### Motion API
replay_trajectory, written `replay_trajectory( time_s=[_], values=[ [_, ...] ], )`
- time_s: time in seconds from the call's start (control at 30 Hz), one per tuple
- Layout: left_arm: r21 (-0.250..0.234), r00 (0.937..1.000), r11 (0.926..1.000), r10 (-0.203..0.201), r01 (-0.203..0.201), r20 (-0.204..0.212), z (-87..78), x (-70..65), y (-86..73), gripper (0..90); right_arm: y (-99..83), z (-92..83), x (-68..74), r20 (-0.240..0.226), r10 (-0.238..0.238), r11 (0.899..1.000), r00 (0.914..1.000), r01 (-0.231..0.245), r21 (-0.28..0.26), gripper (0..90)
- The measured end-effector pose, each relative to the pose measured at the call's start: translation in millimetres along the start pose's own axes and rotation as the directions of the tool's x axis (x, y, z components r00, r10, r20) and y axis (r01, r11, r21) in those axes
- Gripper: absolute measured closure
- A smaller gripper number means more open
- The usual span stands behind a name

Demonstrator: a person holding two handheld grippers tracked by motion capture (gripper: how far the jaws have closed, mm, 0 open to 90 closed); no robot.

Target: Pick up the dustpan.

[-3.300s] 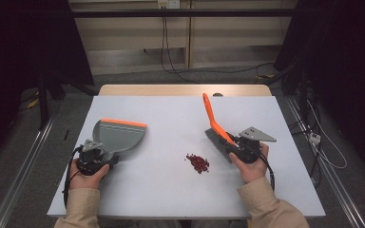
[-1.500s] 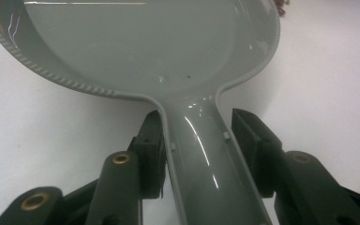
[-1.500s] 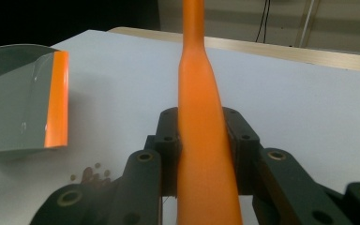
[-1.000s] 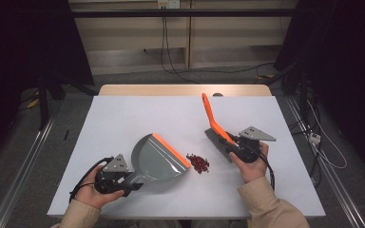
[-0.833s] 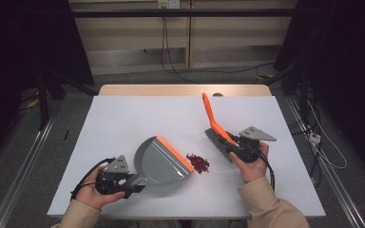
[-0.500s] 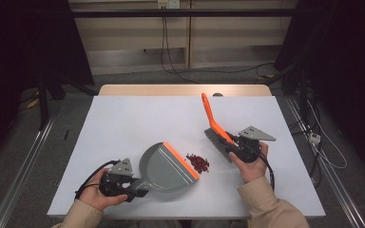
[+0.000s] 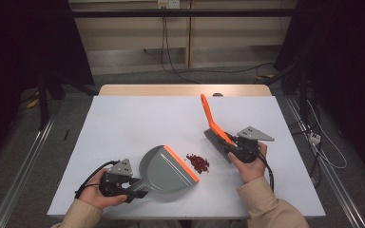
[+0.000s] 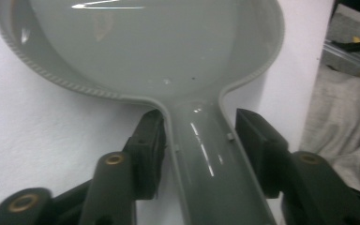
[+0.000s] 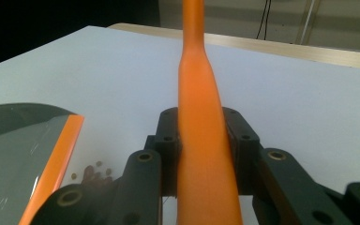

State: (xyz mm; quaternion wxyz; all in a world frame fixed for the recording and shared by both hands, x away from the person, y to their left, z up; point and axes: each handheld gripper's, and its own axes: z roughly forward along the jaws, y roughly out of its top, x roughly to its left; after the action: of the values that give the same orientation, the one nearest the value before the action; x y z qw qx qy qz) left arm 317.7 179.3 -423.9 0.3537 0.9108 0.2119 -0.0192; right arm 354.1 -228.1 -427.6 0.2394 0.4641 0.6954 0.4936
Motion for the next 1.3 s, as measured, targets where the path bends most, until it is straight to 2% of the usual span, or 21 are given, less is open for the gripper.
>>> replay_trajectory(
  time_s=[0.1,0.37,0.5,0.57,0.6,0.67,0.73,0.8,0.83,0.87,0.93,1.03,1.1,1.17,1.27,1.3],
  values=[
    [0.008,0.9998,0.9999,-0.007,0.007,-0.018,-0.3,1.6,-1.2,45.1,-0.5,0.6,0.7,0.000,-0.002,1.000,1.0000,0.002,0.004,71.4],
    [0.020,0.9983,0.9997,-0.011,0.012,-0.056,-8.9,6.0,-2.0,46.2,-0.4,0.0,0.9,0.002,-0.003,1.000,1.0000,0.003,0.003,71.4],
    [0.011,0.9973,0.9995,-0.029,0.030,-0.067,-11.6,4.6,-0.8,41.2,-0.3,0.3,1.5,0.002,-0.003,1.000,1.0000,0.003,0.001,71.4],
    [0.033,0.9968,0.9985,-0.042,0.044,-0.069,-10.1,3.8,-0.2,36.3,-0.3,0.6,1.6,0.001,-0.001,1.000,1.0000,0.001,0.002,71.4],
    [0.035,0.9966,0.9987,-0.034,0.037,-0.075,-9.9,3.4,-0.5,34.7,-0.3,0.7,1.6,0.001,-0.001,1.000,1.0000,0.001,0.002,71.4],
    [0.029,0.9966,0.9984,-0.046,0.048,-0.069,-10.7,3.5,-0.6,34.6,-0.3,0.8,1.7,0.001,-0.001,1.000,1.0000,0.001,0.001,71.4],
    [0.036,0.9967,0.9988,-0.030,0.032,-0.075,-11.7,1.9,0.0,38.4,-0.3,0.9,1.7,0.000,0.001,1.000,1.0000,-0.001,0.001,71.4],
    [0.038,0.9963,0.9986,-0.034,0.038,-0.078,-11.9,0.0,0.2,40.0,-0.4,1.1,1.9,0.001,0.002,1.000,1.0000,-0.002,0.000,71.4],
    [0.052,0.9960,0.9983,-0.022,0.026,-0.087,-12.0,-0.2,0.0,45.4,-0.4,1.2,1.9,0.001,0.004,1.000,1.0000,-0.004,0.001,71.4],
    [0.046,0.9950,0.9981,-0.037,0.041,-0.093,-11.6,0.1,-0.5,48.1,-0.5,1.2,1.8,0.001,0.001,1.000,1.0000,-0.001,0.002,71.4],
    [0.051,0.9954,0.9976,-0.042,0.046,-0.087,-9.8,0.9,-1.3,54.2,-0.5,1.3,1.9,0.000,0.001,1.000,1.0000,-0.001,0.002,71.4],
    [0.054,0.9939,0.9971,-0.048,0.053,-0.100,-4.7,-0.4,-0.8,54.4,-0.4,1.3,2.5,-0.002,0.003,1.000,1.0000,-0.003,0.000,71.4],
    [0.084,0.9940,0.9959,-0.027,0.036,-0.106,-2.8,-0.5,0.1,59.1,-0.4,1.2,2.8,-0.001,0.001,1.000,1.0000,-0.001,0.001,71.4],
    [0.089,0.9926,0.9957,-0.011,0.022,-0.121,-0.9,-1.4,-0.2,61.7,-0.5,1.3,2.8,-0.001,0.001,1.000,1.0000,-0.001,0.002,71.4],
    [0.074,0.9971,0.9972,-0.004,0.010,-0.076,-1.0,0.0,-0.2,62.5,-0.7,2.0,3.2,-0.002,-0.001,1.000,1.0000,0.001,0.002,71.4],
    [0.083,0.9977,0.9966,0.003,0.003,-0.068,-0.6,-0.2,-0.1,62.6,-0.8,2.4,3.7,-0.003,-0.003,1.000,1.0000,0.003,0.002,71.4]
  ],
)
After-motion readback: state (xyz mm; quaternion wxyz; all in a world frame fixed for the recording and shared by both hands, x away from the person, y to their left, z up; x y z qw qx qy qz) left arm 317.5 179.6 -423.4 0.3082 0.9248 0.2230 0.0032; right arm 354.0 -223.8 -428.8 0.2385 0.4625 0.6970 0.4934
